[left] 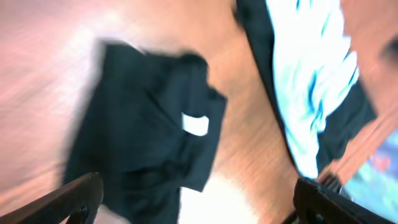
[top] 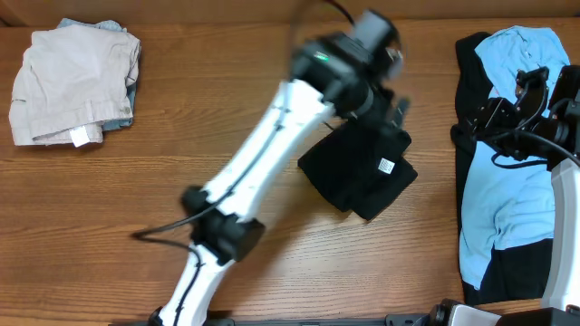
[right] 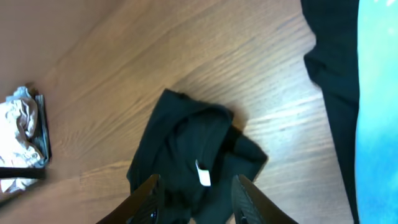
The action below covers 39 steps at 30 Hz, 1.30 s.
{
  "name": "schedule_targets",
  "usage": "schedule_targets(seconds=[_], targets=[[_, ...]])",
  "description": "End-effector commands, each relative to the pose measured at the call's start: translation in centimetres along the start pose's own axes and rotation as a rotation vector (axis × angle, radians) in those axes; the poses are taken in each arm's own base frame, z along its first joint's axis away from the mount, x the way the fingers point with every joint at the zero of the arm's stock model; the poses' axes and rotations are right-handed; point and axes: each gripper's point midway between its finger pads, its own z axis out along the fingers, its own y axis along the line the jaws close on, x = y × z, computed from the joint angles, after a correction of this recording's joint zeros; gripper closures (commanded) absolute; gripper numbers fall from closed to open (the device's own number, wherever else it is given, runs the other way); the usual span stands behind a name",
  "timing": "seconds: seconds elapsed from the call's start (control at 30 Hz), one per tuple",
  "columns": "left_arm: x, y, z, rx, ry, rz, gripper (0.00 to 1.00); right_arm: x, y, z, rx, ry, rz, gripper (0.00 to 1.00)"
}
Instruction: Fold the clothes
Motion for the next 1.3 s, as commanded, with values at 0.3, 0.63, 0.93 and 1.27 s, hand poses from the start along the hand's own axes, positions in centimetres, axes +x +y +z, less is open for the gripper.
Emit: schedule_targets(seconds=[0.3,0.63,0.93,1.27], targets=[[-2.1,11.7,-5.5,-0.240,-0.105,-0.195,0.00,8.2,3.2,9.2,0.150,0.211,0.090,0.58],[-1.2,13.8,-4.1,-0.303,-0.049,-0.222,0.00,12.7,0.9,14.0,0.229,0.266,0.113,0.66],[-1.5,13.9,-4.1,-0.304,-0.059,-0.220,0.00,12.9,-1.1,16.3,0.233,0.187,0.086,0.66],[-1.4,13.9,-4.1,-0.305,-0.056,-0.221,0.00,11.6,-1.5,17.1,0.234,0.115,0.034,0.76]])
